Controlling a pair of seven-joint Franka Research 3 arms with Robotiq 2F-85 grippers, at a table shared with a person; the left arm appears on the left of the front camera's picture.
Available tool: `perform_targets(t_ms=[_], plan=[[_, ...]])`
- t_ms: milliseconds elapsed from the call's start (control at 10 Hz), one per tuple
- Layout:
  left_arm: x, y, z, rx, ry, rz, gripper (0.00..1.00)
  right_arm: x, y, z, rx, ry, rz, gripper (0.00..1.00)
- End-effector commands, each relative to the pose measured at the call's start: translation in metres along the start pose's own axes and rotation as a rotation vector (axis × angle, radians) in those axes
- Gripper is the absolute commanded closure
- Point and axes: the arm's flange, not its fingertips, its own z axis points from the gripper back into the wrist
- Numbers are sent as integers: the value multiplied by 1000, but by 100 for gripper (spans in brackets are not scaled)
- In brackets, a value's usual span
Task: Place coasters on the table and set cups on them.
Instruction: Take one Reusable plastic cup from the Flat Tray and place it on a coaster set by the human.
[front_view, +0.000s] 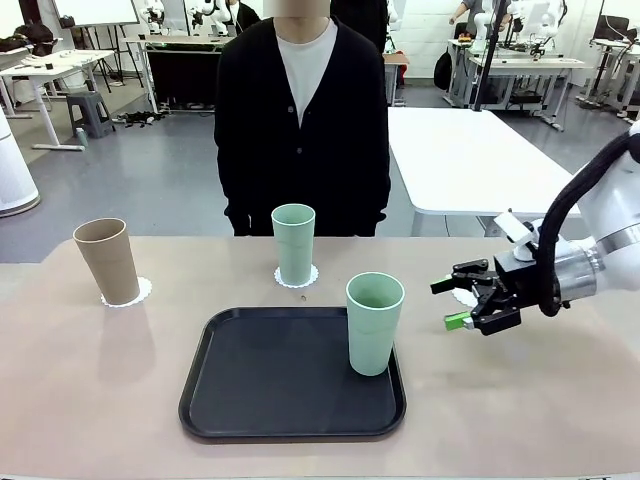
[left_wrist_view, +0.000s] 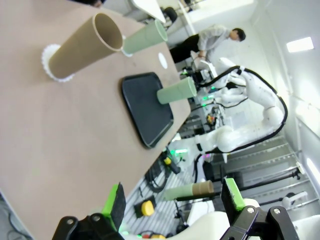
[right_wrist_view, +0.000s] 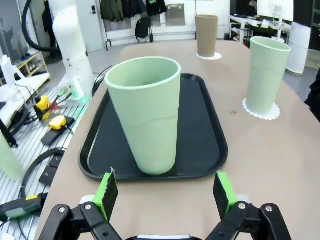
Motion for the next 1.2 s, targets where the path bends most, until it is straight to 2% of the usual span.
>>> perform_targets(t_ms=[0, 500, 1100], plan=[[-1, -2, 0, 10, -8, 11, 0, 0, 1, -22, 5, -16, 43, 0], [-1, -2, 0, 10, -8, 11, 0, 0, 7, -55, 80, -14, 88, 0], [-1, -2, 0, 10, -8, 11, 0, 6, 7, -49, 99, -4, 59, 0]])
